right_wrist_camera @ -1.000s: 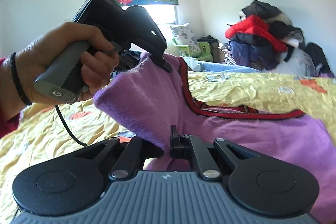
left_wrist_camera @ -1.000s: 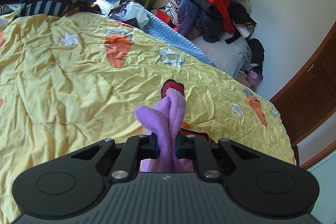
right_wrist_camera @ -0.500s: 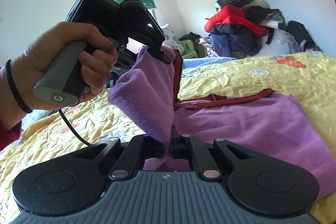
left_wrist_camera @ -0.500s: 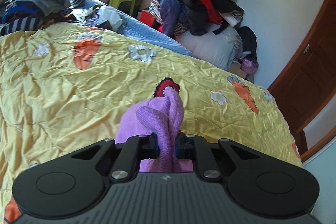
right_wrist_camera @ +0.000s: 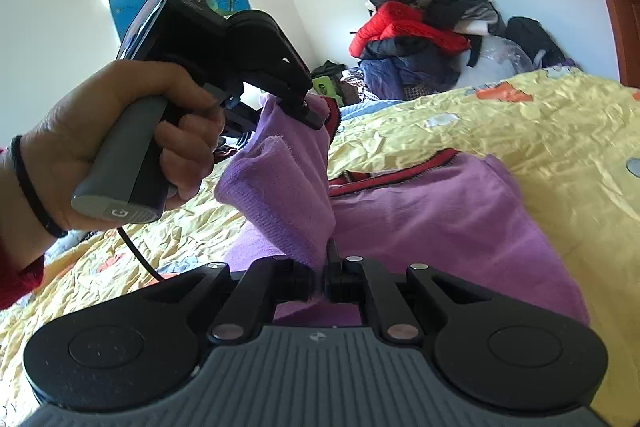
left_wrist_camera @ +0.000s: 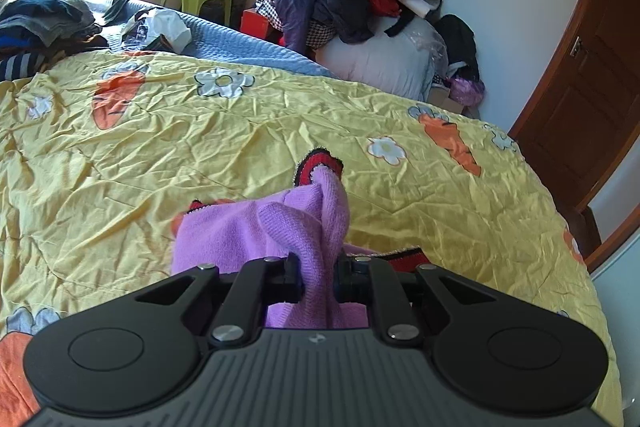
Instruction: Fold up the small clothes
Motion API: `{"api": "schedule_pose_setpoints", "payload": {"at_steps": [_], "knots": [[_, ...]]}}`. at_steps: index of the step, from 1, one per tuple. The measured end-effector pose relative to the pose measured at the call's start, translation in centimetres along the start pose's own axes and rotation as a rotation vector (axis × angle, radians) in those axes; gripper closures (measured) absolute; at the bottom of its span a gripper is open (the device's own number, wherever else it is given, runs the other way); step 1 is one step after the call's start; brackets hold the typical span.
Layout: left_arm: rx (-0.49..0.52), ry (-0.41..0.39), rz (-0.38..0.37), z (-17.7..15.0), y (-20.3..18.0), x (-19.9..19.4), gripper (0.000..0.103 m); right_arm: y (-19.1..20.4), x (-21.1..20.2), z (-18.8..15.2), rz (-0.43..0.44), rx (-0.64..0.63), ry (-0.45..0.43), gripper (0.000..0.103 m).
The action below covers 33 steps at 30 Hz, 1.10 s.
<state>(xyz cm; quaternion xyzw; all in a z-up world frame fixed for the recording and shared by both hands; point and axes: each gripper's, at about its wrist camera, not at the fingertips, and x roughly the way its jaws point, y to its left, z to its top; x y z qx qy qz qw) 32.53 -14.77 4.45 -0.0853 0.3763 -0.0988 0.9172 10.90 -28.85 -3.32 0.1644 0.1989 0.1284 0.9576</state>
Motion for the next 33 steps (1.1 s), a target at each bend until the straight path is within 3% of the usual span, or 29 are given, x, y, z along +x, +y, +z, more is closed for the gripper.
{"api": "schedule_pose_setpoints", "payload": {"at_steps": [11,19,33], "knots": [[0.050,0.016,-0.004,-0.5,-3.2,1.1,0.091,-2.0,-0.3,-0.3,-0.017,0.043,-0.012,0.095],[0.078,0.056,-0.009,-1.7,-5.4,3.3,0.091,-4.6,-0.1,-0.9,-0.032,0.141,0.017,0.095],[0.095,0.081,-0.035,-2.9,-7.9,4.4,0.091,-5.6,-0.9,-1.6,-0.041,0.191,0.018,0.095]]}}
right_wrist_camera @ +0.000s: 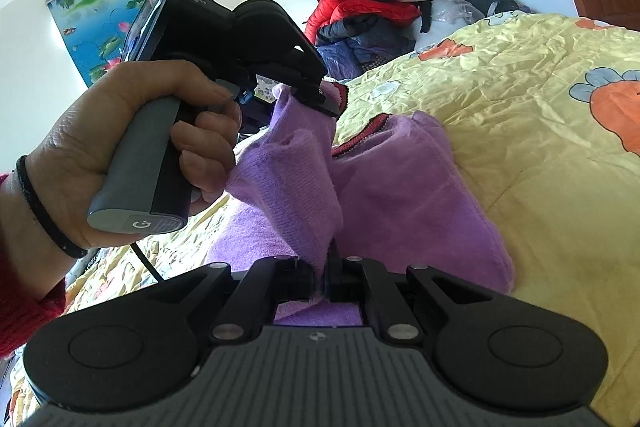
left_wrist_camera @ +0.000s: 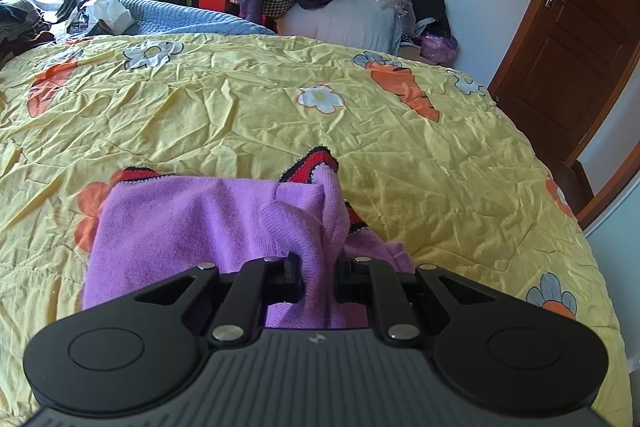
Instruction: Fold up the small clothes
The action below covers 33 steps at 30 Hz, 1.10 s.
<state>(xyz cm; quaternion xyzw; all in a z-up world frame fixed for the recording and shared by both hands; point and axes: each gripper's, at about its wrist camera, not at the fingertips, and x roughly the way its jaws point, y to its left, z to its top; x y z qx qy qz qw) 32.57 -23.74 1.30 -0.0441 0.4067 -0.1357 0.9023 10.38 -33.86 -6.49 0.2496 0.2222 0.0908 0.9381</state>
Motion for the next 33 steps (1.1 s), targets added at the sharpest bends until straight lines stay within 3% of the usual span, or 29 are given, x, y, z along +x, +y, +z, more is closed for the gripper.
{"api": "schedule_pose_setpoints", "payload": {"at_steps": [12,18,22,26,30,33], "knots": [[0.044,0.050,-0.008,-0.8,-2.3,2.0,0.090,-2.1,0.2,-0.5,-0.008,0.097,0.028,0.095],[0.061,0.053,-0.039,-0.9,-2.9,2.1,0.072,-2.6,0.3,-0.7,-0.011,0.124,0.038,0.094],[0.064,0.019,-0.070,-0.9,-3.2,1.4,0.031,-2.6,0.4,-0.7,-0.017,0.132,0.046,0.093],[0.114,-0.048,-0.047,-0.5,-3.5,0.1,0.030,-3.0,0.5,-0.7,-0.018,0.153,0.054,0.092],[0.078,-0.048,-0.061,-0.3,-1.4,-1.6,0.030,-3.8,0.5,-0.6,-0.015,0.194,0.063,0.085],[0.041,-0.028,-0.066,-1.1,1.4,-2.8,0.029,-4.9,0.2,-0.4,0.008,0.262,0.052,0.071]]}}
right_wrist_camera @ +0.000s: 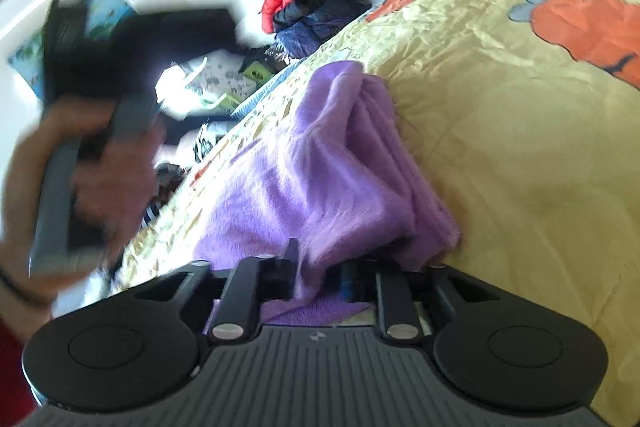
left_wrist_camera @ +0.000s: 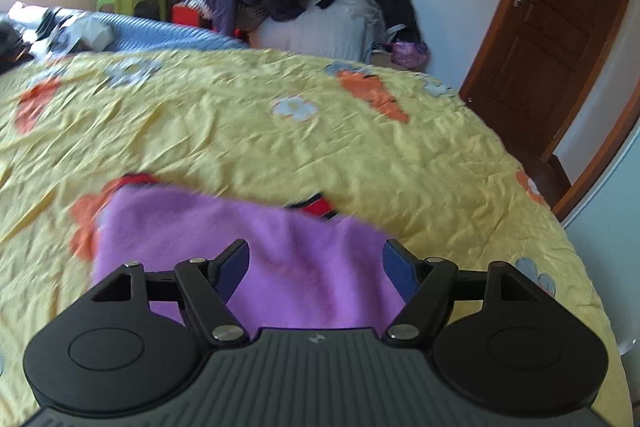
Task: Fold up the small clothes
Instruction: 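Lower the folded edge onto the sweater and open both tools, then pat and smooth the folded purple sweater flat with both tools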
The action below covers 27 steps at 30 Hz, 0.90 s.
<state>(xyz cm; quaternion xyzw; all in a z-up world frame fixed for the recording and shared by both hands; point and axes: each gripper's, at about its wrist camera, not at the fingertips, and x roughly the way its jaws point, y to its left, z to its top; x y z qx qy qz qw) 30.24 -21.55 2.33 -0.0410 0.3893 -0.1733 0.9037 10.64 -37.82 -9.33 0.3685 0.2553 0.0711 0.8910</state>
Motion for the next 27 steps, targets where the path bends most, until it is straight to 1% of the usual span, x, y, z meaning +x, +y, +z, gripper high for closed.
{"api": "schedule_pose_setpoints", "payload": {"at_steps": [1,5,6,7,9,10,12,14,17,20,22,24,25,26,27], "knots": [[-0.006,0.003,0.005,-0.5,0.9,-0.5,0.029,-0.4,-0.1,0.2,0.014,0.031,-0.005,0.068],[-0.016,-0.002,0.034,-3.0,4.1,-2.7,0.029,-2.1,-0.1,0.8,0.060,0.154,-0.017,0.067],[-0.017,-0.008,0.036,-3.6,4.7,-3.2,0.029,-2.4,0.0,0.9,0.073,0.181,-0.018,0.069],[-0.018,-0.010,0.041,-4.2,5.3,-3.7,0.029,-2.7,0.0,0.9,0.073,0.197,-0.021,0.078],[-0.012,-0.007,0.054,-5.4,6.2,-4.4,0.029,-3.0,0.1,0.9,0.048,0.203,-0.027,0.090],[-0.003,-0.007,0.058,-6.0,6.4,-4.8,0.029,-3.3,0.2,0.9,0.045,0.210,-0.028,0.091],[0.028,-0.006,0.074,-7.0,6.6,-5.3,0.029,-3.6,0.3,0.7,0.041,0.223,-0.028,0.093],[0.049,-0.013,0.082,-8.1,6.6,-5.9,0.029,-3.4,0.2,0.6,0.030,0.209,-0.027,0.093],[0.065,-0.014,0.094,-9.4,6.8,-6.4,0.029,-3.4,0.0,0.5,0.015,0.187,-0.004,0.091],[0.073,-0.005,0.112,-10.3,7.3,-6.3,0.029,-3.7,-1.0,0.8,0.015,0.170,0.015,0.084],[0.061,-0.002,0.113,-10.6,7.8,-6.4,0.029,-3.7,-2.2,1.1,0.019,0.146,0.021,0.076],[0.061,-0.004,0.111,-10.6,8.2,-6.4,0.028,-3.1,-3.4,1.6,0.019,0.086,0.019,0.059],[0.067,-0.009,0.115,-10.7,8.3,-6.5,0.024,-2.8,-3.8,1.9,0.007,0.047,0.014,0.052],[0.075,-0.018,0.123,-10.7,8.4,-6.5,0.022,-2.3,-4.2,2.2,-0.011,-0.002,0.006,0.048],[0.082,-0.027,0.129,-10.7,8.4,-6.6,0.022,-1.8,-4.6,2.5,-0.030,-0.047,-0.004,0.040]]}}
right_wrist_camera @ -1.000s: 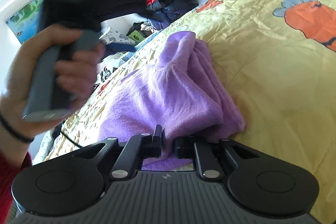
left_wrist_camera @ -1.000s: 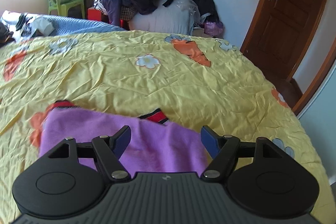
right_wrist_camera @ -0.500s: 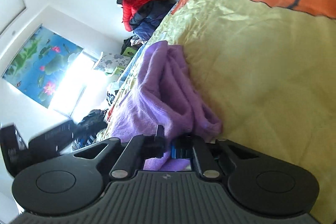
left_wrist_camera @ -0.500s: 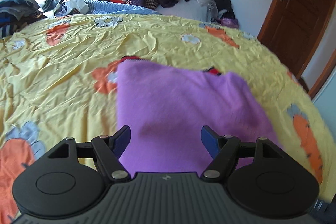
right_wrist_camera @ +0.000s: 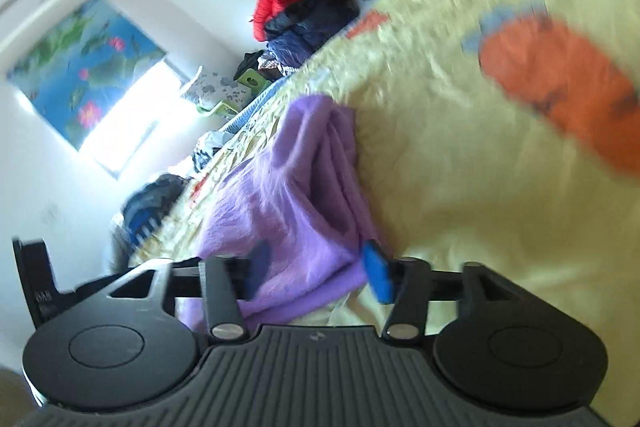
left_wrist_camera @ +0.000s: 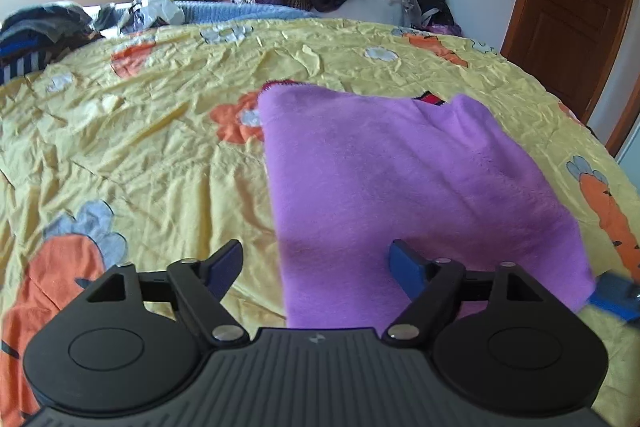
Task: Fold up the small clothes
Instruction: 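Pat and smooth the folded purple sweater flat with both tools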
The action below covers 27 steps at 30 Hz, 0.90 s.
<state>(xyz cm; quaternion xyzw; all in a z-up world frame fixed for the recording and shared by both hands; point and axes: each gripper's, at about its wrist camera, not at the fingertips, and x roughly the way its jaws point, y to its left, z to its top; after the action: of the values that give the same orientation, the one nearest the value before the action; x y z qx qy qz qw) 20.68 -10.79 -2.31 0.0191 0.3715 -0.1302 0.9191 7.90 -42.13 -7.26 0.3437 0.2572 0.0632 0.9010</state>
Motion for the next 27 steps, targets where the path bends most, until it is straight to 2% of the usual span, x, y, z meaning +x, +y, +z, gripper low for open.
{"api": "schedule_pose_setpoints", "payload": {"at_steps": [1,4,8,12,13,15,17,18,20,21,22,23,24,25,26,27], "knots": [[0.004,-0.005,0.000,0.0,0.0,0.0,0.021,0.4,-0.3,0.3,-0.018,-0.041,-0.012,0.034],[-0.008,0.001,-0.020,0.1,0.4,0.3,0.020,0.9,0.3,1.8,-0.035,-0.111,-0.020,0.027],[-0.044,0.026,-0.084,0.2,1.4,1.1,0.016,0.7,3.4,3.6,-0.015,-0.141,0.048,0.023],[-0.111,0.074,-0.196,0.4,2.9,2.6,0.016,-0.2,7.6,5.2,0.008,-0.129,0.165,0.021],[-0.137,0.092,-0.231,0.4,3.4,3.2,0.016,-0.5,8.5,5.5,0.027,-0.114,0.197,0.018],[-0.193,0.129,-0.301,0.5,4.2,4.4,0.015,-1.2,9.5,6.0,0.105,-0.086,0.204,0.013],[-0.222,0.105,-0.341,0.5,4.6,5.1,0.007,-1.7,10.8,6.7,0.184,-0.031,0.247,0.013],[-0.231,0.100,-0.357,0.6,4.7,5.4,0.006,-1.7,11.4,6.8,0.218,-0.022,0.267,0.013],[-0.233,0.078,-0.387,0.5,4.7,5.8,0.007,-0.8,12.5,6.9,0.234,-0.059,0.297,0.013],[-0.230,0.070,-0.405,0.5,4.6,5.9,0.007,-0.3,13.1,6.9,0.234,-0.073,0.304,0.017],[-0.224,0.063,-0.415,0.4,4.5,5.9,0.009,-0.1,13.5,6.9,0.232,-0.067,0.310,0.029],[-0.212,0.052,-0.401,0.3,4.3,5.8,0.027,-0.1,14.0,6.9,0.220,-0.048,0.315,0.039],[-0.192,0.047,-0.371,0.2,4.2,5.7,0.037,-0.4,14.5,6.9,0.203,-0.021,0.325,0.064],[-0.180,0.042,-0.360,0.2,4.2,5.6,0.047,-0.9,14.9,6.7,0.202,0.016,0.336,0.071],[-0.186,0.037,-0.365,0.3,4.4,5.5,0.057,-1.3,15.1,6.5,0.224,0.059,0.329,0.073],[-0.191,0.034,-0.370,0.3,4.7,5.4,0.061,-1.5,15.1,6.4,0.232,0.082,0.321,0.074]]}}
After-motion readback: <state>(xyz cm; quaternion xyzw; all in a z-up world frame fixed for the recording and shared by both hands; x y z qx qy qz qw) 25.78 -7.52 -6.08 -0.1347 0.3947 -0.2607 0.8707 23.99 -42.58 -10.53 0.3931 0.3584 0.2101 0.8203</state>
